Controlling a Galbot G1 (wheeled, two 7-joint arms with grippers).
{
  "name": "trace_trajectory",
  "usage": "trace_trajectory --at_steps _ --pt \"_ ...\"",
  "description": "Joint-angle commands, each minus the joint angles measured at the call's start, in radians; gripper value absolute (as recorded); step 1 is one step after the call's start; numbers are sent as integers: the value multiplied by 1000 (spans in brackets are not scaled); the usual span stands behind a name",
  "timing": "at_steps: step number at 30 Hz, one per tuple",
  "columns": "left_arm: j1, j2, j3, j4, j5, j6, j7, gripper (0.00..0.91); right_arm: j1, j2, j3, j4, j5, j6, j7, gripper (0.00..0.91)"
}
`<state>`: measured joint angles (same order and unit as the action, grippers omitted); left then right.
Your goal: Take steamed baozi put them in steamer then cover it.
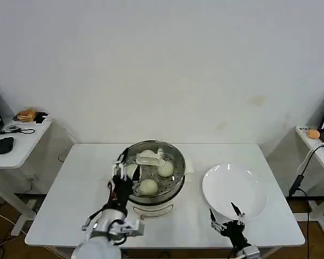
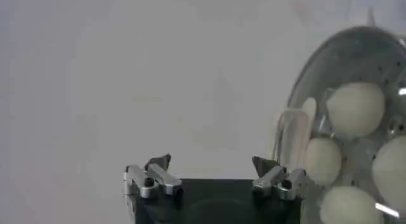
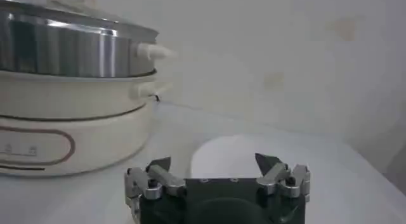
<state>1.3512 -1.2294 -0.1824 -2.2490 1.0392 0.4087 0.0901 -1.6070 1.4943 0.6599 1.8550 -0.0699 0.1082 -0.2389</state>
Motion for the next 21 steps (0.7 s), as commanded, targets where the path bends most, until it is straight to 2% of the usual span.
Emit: trace_trajectory --at_steps 1,2,4,9,15,21 --pt "250 -18 -402 -1 -1172 -171 -334 907 -28 -36 -12 42 74 -19 11 907" --pt "259 -23 -426 23 -1233 -188 -356 907 -32 -38 -12 45 88 -24 14 907" --pt "289 -24 -457 97 -1323 -306 -390 907 -45 -46 -8 47 87 -16 14 907" --pt "339 -43 -489 203 -1314 -453 -379 907 -70 -55 -14 81 88 -17 14 907" --pt "419 -78 -491 211 -1299 -459 -347 907 -81 -64 -16 88 96 -15 14 907" --pt "434 -98 -497 206 -1258 -474 -337 907 -80 -73 -39 86 111 -27 14 907"
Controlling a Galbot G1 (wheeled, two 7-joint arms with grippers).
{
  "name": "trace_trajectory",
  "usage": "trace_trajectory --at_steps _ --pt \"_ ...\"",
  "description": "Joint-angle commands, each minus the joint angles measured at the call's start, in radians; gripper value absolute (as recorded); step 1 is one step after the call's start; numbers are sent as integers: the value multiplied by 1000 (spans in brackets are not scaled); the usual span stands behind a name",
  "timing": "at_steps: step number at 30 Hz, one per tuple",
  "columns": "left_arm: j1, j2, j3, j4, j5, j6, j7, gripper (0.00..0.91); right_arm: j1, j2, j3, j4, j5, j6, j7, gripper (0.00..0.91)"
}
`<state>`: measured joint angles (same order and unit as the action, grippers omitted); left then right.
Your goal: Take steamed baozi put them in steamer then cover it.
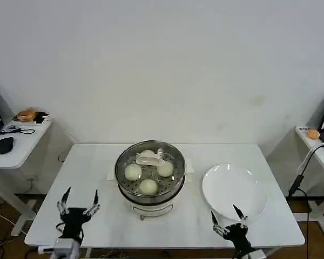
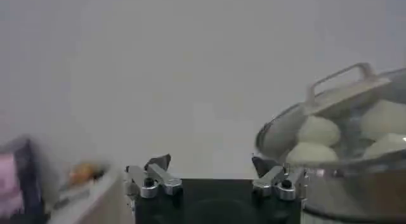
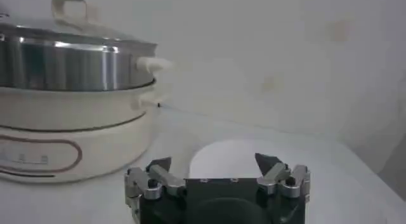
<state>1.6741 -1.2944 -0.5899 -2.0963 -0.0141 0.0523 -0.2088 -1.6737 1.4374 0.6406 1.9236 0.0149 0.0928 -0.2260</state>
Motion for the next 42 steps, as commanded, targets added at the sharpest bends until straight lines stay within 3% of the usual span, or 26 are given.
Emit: trace_trajectory --at_steps 1,26,36,42 --pt "112 -33 -90 50 -199 -116 -33 907 -12 -18 -21 17 27 -13 1 907" --pt "134 -40 -36 18 -117 -84 24 907 -11 -43 -68 19 20 -25 11 907" --pt "141 -45 -27 13 -101 -83 30 907 -30 -59 -82 57 78 -117 26 907" --pt "144 -49 -23 16 -97 -84 31 907 -31 -63 -79 62 83 -132 31 907"
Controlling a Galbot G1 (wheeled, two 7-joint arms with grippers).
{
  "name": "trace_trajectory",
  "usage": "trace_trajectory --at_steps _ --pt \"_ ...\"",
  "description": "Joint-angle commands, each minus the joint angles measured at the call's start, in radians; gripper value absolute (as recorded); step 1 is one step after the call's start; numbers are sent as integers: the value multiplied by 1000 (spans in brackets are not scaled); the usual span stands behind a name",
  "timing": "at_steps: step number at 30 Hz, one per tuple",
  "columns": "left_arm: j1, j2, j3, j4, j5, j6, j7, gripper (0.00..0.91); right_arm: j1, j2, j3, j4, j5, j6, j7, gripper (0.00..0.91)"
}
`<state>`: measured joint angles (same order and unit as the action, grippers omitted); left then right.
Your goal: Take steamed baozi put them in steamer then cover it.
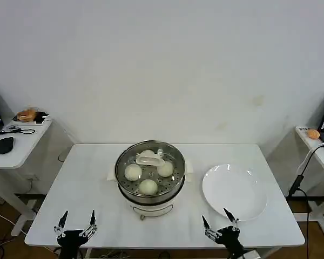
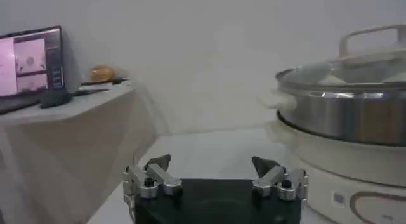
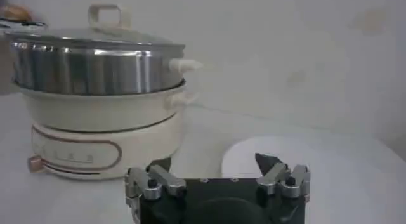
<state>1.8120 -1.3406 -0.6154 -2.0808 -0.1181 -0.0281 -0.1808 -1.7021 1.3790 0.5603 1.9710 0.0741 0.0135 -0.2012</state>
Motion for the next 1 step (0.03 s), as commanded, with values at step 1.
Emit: trace_trajectory --at_steps 1 --pt "5 -3 3 2 7 -4 3 907 -3 -5 1 15 24 -53 6 907"
